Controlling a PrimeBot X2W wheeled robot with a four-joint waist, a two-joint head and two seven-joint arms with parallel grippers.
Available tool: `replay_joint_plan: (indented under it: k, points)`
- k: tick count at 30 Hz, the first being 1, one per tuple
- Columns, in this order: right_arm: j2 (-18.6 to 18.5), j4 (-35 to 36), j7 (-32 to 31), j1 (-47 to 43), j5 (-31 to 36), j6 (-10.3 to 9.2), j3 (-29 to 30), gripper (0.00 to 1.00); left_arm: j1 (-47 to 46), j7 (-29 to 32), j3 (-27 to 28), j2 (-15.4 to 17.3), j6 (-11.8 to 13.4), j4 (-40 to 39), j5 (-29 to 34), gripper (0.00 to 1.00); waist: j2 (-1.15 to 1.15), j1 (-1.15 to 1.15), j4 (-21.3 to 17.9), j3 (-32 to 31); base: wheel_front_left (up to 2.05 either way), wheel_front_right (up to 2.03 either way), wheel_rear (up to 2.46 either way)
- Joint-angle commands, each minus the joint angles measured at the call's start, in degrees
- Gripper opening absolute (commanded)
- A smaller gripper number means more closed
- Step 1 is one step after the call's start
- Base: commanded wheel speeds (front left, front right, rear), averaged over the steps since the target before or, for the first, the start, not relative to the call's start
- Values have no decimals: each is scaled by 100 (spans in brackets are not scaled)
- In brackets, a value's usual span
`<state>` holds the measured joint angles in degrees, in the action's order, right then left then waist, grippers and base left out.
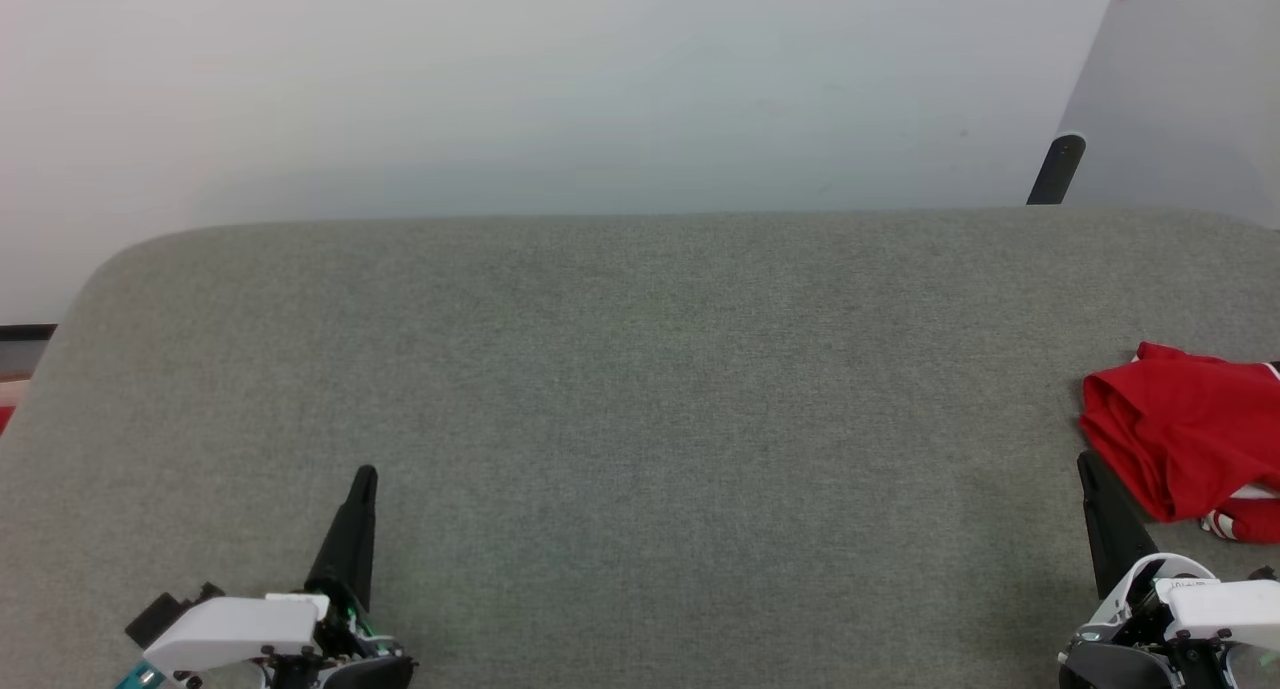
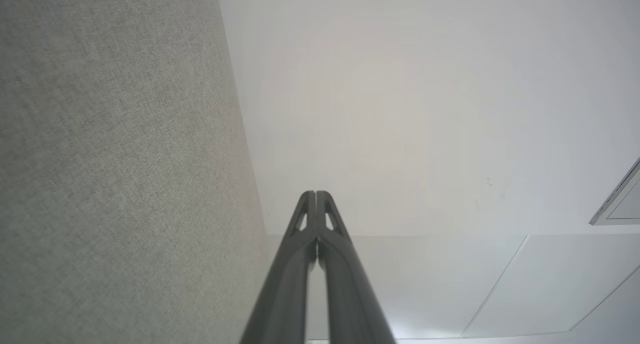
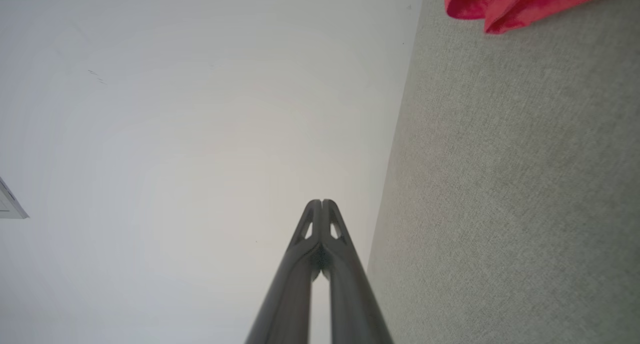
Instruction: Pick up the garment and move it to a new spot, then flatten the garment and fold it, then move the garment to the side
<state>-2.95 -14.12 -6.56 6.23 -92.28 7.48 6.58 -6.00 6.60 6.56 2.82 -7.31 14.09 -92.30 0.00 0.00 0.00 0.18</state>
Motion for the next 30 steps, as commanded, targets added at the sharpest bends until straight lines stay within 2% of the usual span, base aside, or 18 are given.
replay_joint_plan:
  k: [1, 30]
  points:
    - [19, -1, -6, 16, -19, 2, 0, 0, -63, 16, 14, -3, -37, 8, -12, 0, 0, 0, 0, 0, 0, 0, 0]
    - [18, -1, -4, 15, -22, 2, -2, 0, -61, 13, 10, -2, -37, 7, -16, 0, 0, 0, 0, 0, 0, 0, 0]
